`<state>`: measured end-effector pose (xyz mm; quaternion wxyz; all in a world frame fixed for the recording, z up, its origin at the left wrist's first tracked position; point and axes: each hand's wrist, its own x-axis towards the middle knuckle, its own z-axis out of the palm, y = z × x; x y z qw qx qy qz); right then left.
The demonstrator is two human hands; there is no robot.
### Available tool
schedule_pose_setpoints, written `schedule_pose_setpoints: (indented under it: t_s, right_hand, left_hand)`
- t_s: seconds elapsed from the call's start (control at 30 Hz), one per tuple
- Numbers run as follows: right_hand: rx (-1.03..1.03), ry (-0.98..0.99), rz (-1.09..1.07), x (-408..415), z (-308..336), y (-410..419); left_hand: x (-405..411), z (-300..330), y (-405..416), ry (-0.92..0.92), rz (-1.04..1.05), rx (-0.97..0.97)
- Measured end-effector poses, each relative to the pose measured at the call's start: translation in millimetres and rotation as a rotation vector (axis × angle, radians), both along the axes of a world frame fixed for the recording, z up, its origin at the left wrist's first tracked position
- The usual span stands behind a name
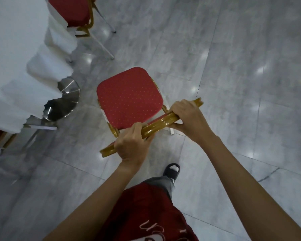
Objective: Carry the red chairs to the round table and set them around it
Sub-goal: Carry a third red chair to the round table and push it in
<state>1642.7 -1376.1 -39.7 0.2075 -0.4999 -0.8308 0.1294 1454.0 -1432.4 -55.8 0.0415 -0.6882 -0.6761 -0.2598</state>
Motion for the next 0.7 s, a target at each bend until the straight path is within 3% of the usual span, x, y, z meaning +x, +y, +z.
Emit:
schedule_pose_setpoints:
  t_s: [0.7]
  right_hand:
    - [0.034, 0.042, 0.427, 213.7, -6.2, 122.9]
  left_hand:
    - [244.1, 10.6, 58.8, -0.113, 0.348, -0.038]
